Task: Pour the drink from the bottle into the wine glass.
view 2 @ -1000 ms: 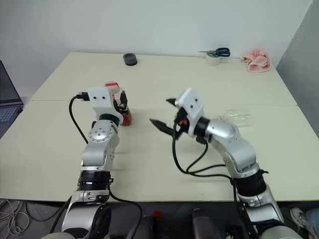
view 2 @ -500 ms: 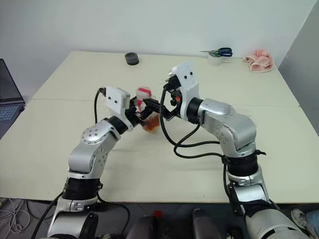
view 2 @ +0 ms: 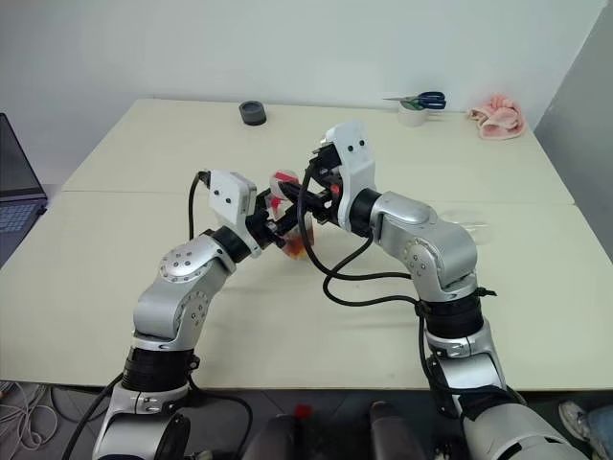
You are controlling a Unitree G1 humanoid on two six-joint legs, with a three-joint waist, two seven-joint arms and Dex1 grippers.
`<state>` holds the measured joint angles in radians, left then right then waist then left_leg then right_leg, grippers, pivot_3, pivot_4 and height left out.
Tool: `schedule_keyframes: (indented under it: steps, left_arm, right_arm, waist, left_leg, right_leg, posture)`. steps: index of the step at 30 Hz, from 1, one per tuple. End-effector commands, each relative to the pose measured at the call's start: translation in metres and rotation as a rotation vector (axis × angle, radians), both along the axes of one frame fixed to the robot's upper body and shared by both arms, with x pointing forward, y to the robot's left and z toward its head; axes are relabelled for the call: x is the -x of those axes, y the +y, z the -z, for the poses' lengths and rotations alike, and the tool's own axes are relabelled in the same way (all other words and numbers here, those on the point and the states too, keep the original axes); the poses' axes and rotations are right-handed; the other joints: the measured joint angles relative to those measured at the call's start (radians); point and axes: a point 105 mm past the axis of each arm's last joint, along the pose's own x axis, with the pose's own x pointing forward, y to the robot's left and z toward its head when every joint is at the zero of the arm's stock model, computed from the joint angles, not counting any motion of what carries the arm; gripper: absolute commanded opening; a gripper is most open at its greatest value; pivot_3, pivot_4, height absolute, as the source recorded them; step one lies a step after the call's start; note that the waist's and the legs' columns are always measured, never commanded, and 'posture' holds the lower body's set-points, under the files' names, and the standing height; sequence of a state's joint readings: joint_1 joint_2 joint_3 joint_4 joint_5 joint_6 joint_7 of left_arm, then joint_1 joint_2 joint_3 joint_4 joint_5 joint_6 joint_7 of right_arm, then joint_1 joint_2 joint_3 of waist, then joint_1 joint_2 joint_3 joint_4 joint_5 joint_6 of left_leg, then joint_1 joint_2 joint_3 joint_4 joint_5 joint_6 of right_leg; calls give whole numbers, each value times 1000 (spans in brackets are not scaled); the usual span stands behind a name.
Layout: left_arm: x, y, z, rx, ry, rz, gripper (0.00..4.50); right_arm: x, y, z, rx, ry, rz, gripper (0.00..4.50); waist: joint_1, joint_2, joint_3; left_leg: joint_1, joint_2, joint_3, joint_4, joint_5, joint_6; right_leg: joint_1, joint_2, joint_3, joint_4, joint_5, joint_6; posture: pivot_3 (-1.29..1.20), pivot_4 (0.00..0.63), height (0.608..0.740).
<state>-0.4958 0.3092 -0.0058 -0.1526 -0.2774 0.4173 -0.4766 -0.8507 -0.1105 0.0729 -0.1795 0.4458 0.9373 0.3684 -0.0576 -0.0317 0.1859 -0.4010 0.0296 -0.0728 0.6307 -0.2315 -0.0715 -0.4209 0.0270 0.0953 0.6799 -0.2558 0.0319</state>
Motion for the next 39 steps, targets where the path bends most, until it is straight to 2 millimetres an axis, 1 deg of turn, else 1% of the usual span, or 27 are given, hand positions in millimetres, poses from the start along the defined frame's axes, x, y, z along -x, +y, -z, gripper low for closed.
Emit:
schedule_keyframes:
  steps: [1,2,4,7,10,13,18,19,22,29,32,37,38,39]
  left_arm:
    - [7,-8,-17,14,-70,40,2149]
    - [7,-9,-17,14,-70,42,2149]
    - [7,-10,-17,13,-69,45,2149]
    - [7,-8,-16,10,-68,42,2149]
    - [6,-5,-15,5,-65,30,2149]
    - [5,-4,-15,5,-65,26,2149]
    - [6,-6,-16,2,-72,34,2149]
    - [7,-7,-17,1,-73,37,2149]
    - [8,-10,-18,2,-77,46,2149]
    - [9,-12,-17,-2,-76,55,2149]
    - [10,-13,-16,-2,-75,56,2149]
    - [10,-15,-14,-2,-70,58,2149]
    - [10,-15,-14,-2,-69,58,2149]
    - [10,-15,-14,-2,-68,57,2149]
  right_arm:
    - [5,2,-9,-11,-43,-9,1388]
    - [6,3,-10,-13,-44,-17,1063]
    - [7,3,-12,-15,-49,-24,1051]
    - [10,-4,-18,-20,-74,-37,1051]
    - [16,-4,-23,-29,-83,-70,1575]
    - [20,1,-24,-10,-94,-87,2600]
    - [15,4,-18,22,-82,-58,4361]
    - [14,4,-17,32,-78,-55,4500]
    - [11,6,-11,62,-76,-39,4500]
    - [5,9,-7,58,-69,-10,4500]
    - [2,8,-8,33,-67,10,3891]
    - [0,8,-13,4,-69,25,2101]
    - [-1,7,-13,3,-69,26,1900]
    - [-1,7,-13,4,-69,27,1891]
  waist:
    - [0,0,0]
    - [0,0,0]
    - [0,0,0]
    - [0,0,0]
    - [0,0,0]
    - [0,0,0]
    - [0,0,0]
    - [0,0,0]
    - [0,0,0]
    - [0,0,0]
    - [0,0,0]
    - [0,0,0]
    - [0,0,0]
    - [0,0,0]
  left_leg:
    - [0,0,0,0,0,0]
    - [0,0,0,0,0,0]
    - [0,0,0,0,0,0]
    - [0,0,0,0,0,0]
    - [0,0,0,0,0,0]
    - [0,0,0,0,0,0]
    - [0,0,0,0,0,0]
    - [0,0,0,0,0,0]
    - [0,0,0,0,0,0]
    - [0,0,0,0,0,0]
    - [0,0,0,0,0,0]
    - [0,0,0,0,0,0]
    - [0,0,0,0,0,0]
    - [0,0,0,0,0,0]
  right_leg:
    - [0,0,0,0,0,0]
    - [0,0,0,0,0,0]
    - [0,0,0,0,0,0]
    - [0,0,0,0,0,0]
    - [0,0,0,0,0,0]
    - [0,0,0,0,0,0]
    - [0,0,0,0,-2,4]
    - [0,0,0,0,-2,4]
    - [0,0,0,0,-2,4]
    - [0,0,0,0,-2,4]
    - [0,0,0,0,-2,4]
    - [0,0,0,0,-2,4]
    - [0,0,0,0,-2,4]
    - [0,0,0,0,-2,4]
  posture:
    - [0,150,740]
    - [0,150,740]
    - [0,150,740]
    - [0,150,740]
    - [0,150,740]
    - [0,150,740]
    - [0,150,740]
    - [0,150,740]
    - [0,150,740]
    - [0,150,740]
    - [0,150,740]
    - [0,150,740]
    - [0,150,740]
    - [0,150,740]
